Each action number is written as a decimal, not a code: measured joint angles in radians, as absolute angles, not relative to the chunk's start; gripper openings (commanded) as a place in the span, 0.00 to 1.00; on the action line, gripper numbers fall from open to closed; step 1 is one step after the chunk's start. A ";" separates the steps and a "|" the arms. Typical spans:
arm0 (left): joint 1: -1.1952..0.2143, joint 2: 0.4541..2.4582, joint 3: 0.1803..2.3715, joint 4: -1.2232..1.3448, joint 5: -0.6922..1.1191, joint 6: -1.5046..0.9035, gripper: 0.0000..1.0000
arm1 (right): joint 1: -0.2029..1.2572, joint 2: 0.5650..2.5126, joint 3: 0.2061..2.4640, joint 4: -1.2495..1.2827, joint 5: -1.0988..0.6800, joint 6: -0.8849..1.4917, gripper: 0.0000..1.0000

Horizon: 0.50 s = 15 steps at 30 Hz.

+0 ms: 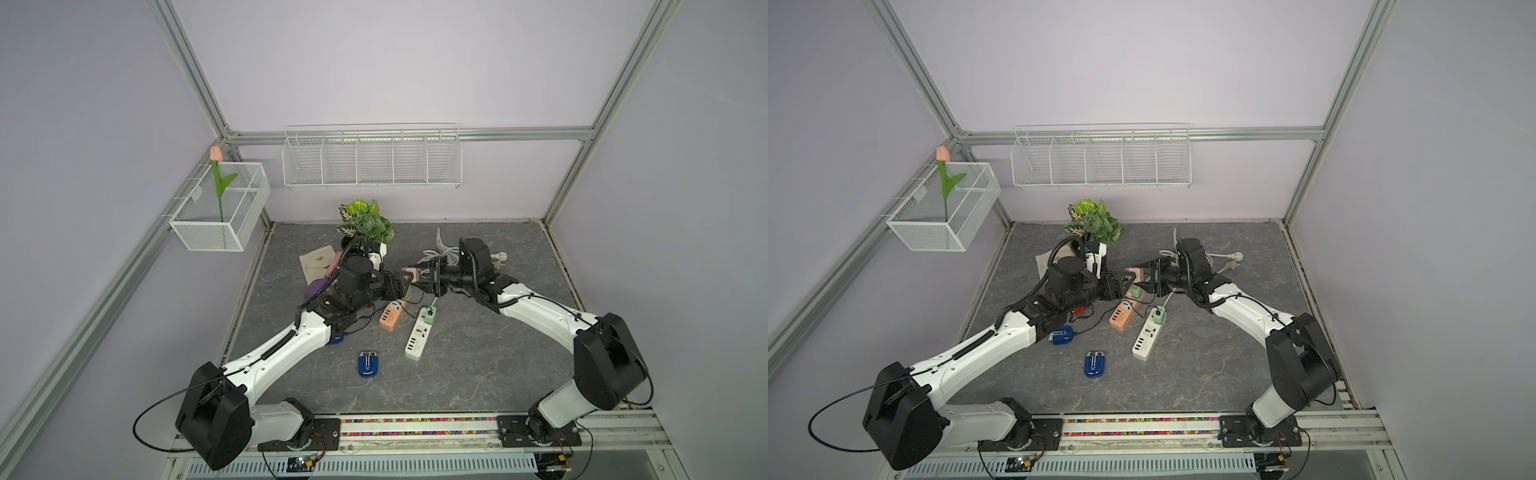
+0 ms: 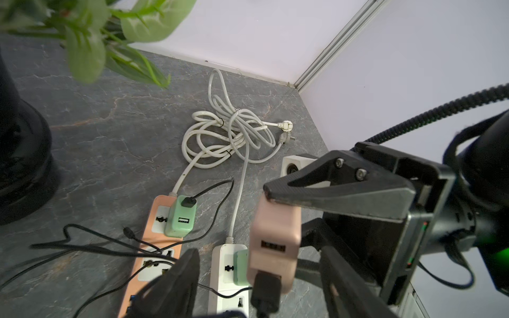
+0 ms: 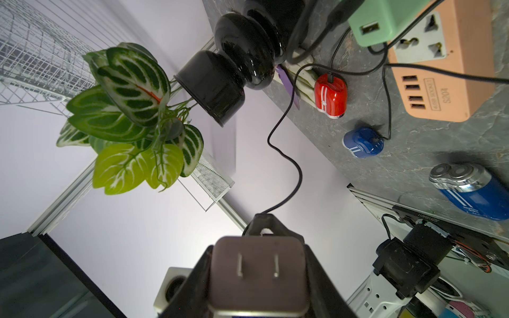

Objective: Charge the electric shaver
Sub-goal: Insert the charging cable into the plug.

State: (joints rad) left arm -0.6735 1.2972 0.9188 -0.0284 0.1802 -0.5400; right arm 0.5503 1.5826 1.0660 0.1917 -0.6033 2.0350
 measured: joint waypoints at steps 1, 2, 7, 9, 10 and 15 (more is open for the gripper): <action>-0.674 1.305 0.919 -0.026 0.185 -0.538 0.62 | 0.550 1.583 1.066 0.197 -0.604 2.035 0.07; -0.673 1.314 0.920 -0.025 0.191 -0.537 0.58 | 0.550 1.584 1.066 0.202 -0.607 2.035 0.07; -0.675 1.353 0.954 -0.028 0.218 -0.548 0.44 | 0.550 1.585 1.066 0.224 -0.606 2.038 0.07; -0.675 1.356 0.964 -0.024 0.223 -0.557 0.38 | 0.550 1.585 1.066 0.239 -0.607 2.039 0.07; -0.674 1.356 0.965 -0.019 0.230 -0.563 0.34 | 0.550 1.585 1.066 0.245 -0.606 2.039 0.07; -0.674 1.359 0.967 -0.012 0.250 -0.556 0.13 | 0.547 1.586 1.065 0.252 -0.613 2.051 0.07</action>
